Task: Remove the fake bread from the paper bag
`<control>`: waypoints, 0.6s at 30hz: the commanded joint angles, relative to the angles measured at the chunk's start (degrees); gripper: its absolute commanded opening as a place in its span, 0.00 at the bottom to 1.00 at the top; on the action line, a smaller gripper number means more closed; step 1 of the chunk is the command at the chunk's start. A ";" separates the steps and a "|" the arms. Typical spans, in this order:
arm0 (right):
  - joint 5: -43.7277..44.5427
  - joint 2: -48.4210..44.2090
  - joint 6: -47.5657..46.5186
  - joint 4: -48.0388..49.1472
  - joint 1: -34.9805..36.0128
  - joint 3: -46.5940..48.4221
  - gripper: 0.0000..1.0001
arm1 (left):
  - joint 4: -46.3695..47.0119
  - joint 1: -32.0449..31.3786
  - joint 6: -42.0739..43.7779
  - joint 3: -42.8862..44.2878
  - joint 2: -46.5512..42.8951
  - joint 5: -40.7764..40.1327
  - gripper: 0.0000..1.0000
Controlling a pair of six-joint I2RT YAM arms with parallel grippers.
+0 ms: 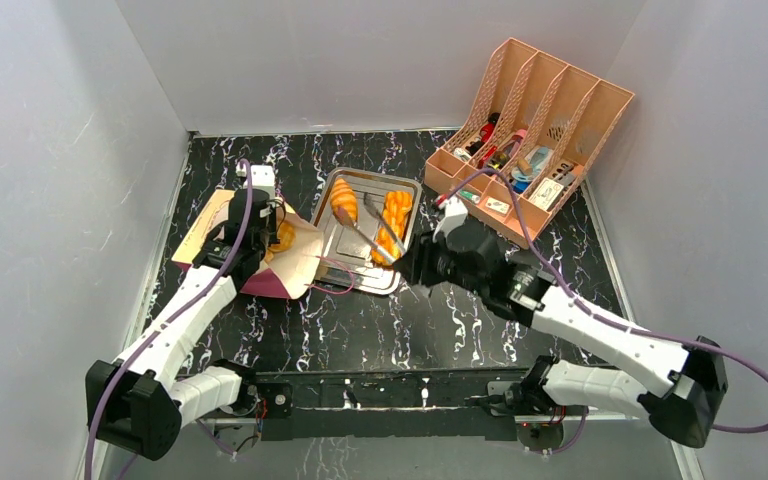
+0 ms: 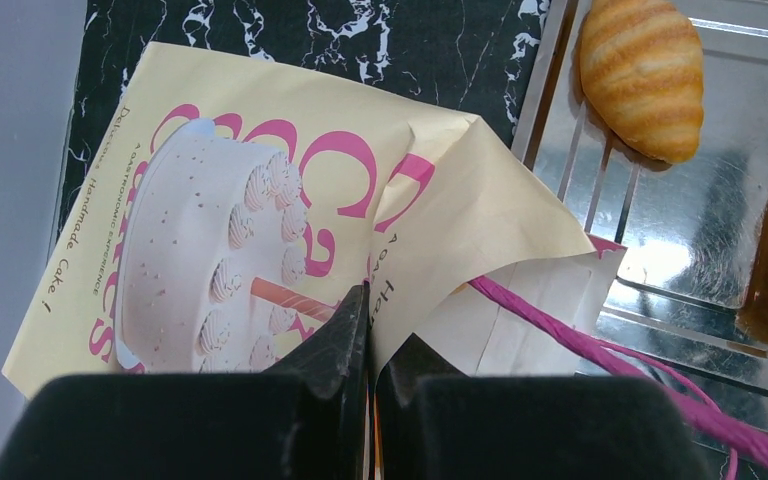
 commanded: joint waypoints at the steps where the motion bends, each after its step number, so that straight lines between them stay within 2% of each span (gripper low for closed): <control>1: 7.16 -4.85 2.83 -0.81 9.63 -1.86 0.34 | 0.83 0.23 0.34 1.17 0.61 1.32 0.00; 5: 11.52 -4.76 4.82 -1.76 18.04 -1.79 0.33 | 0.66 0.22 0.51 1.66 1.13 1.77 0.00; 10: 14.99 -0.16 5.78 -0.62 25.98 -1.06 0.33 | 0.05 0.26 0.85 2.25 0.94 2.04 0.00; 18: 14.27 8.38 4.97 6.07 27.31 0.30 0.32 | -0.79 0.24 1.15 2.35 -0.07 3.06 0.00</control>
